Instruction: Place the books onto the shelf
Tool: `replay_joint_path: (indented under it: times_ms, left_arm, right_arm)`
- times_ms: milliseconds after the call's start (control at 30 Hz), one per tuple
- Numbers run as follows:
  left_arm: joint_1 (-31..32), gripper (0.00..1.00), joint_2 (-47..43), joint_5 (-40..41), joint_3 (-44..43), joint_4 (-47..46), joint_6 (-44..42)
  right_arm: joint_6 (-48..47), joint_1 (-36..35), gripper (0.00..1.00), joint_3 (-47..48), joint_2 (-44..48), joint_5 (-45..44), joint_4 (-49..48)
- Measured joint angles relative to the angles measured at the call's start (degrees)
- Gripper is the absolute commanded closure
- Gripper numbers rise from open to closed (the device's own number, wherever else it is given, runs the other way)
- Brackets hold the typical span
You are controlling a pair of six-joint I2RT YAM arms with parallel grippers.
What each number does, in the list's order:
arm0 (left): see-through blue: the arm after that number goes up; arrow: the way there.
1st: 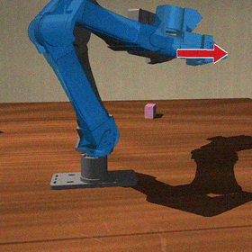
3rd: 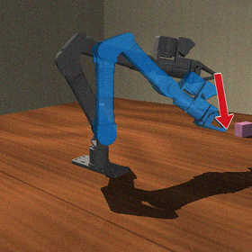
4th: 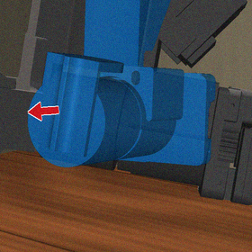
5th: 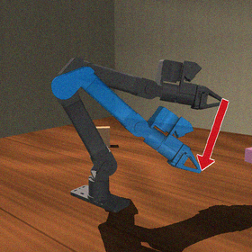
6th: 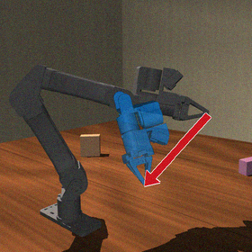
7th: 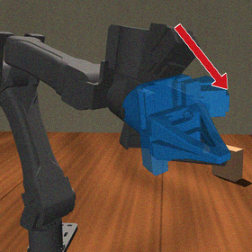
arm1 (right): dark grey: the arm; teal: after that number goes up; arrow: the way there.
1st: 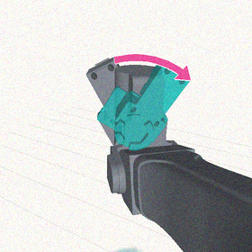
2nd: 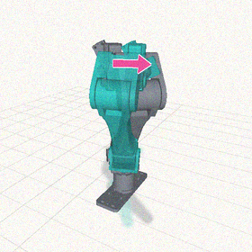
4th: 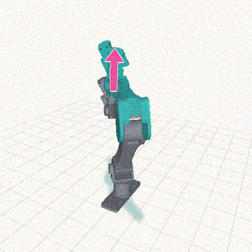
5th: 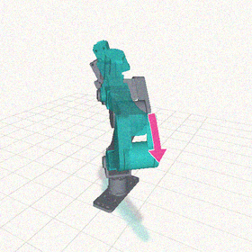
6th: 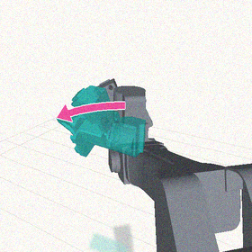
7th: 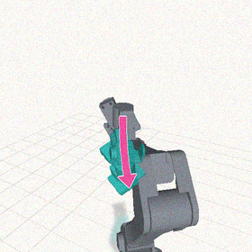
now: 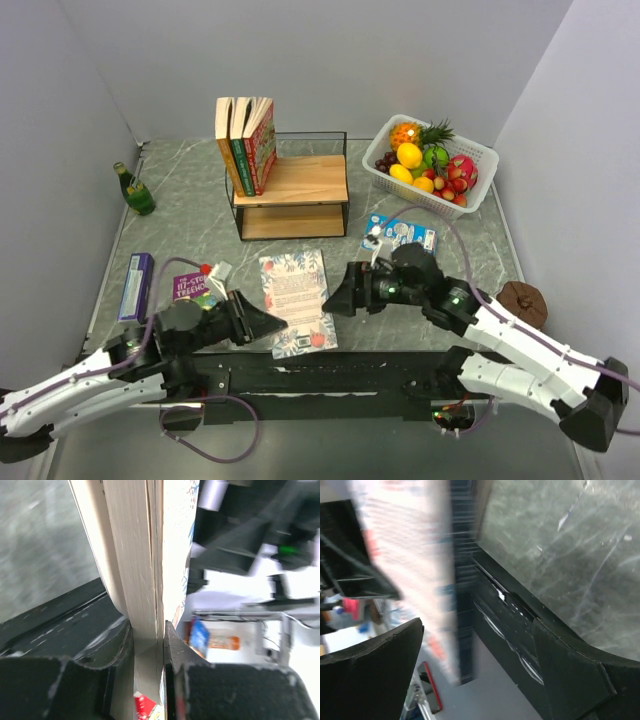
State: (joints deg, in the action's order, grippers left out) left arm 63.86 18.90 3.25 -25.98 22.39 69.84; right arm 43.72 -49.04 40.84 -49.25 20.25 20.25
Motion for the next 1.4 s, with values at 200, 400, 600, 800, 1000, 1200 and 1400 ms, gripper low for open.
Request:
replay_joint_path:
  times_ms: [200, 400, 600, 800, 1000, 1200, 1400]
  left_arm:
    - [0.0, 0.99, 0.5, -0.9, -6.2, -0.2, -4.7]
    - [0.0, 0.99, 3.2, -2.6, -7.7, -0.3, -7.2]
    - [0.0, 0.99, 4.1, -3.3, -8.1, -0.6, -8.7]
    - [0.0, 0.99, 4.7, -4.2, -8.4, -0.6, -9.8]
    - [0.0, 0.87, 6.1, -4.6, -9.4, -0.1, -12.5]
    - [0.0, 0.21, 8.3, -2.8, -14.8, 3.9, -16.7]
    - [0.0, 0.07, 11.4, 7.6, -29.3, 10.4, -20.7]
  right_arm:
    - [-3.2, 5.2, 0.02, 0.5, 4.2, 7.6, -4.0]
    - [-6.1, 5.7, 0.16, 5.8, 1.5, 12.6, -8.3]
    - [-8.8, 6.4, 0.30, 7.4, -3.5, 18.6, -10.3]
    - [-12.2, 6.6, 0.58, 7.4, -6.2, 23.4, -9.6]
    - [-13.6, 7.3, 0.93, 8.6, -6.9, 26.7, -7.9]
    - [-16.3, 7.5, 1.00, 12.1, -7.1, 26.9, -4.9]
    - [-19.0, 7.5, 1.00, 18.8, -7.6, 18.4, 3.9]
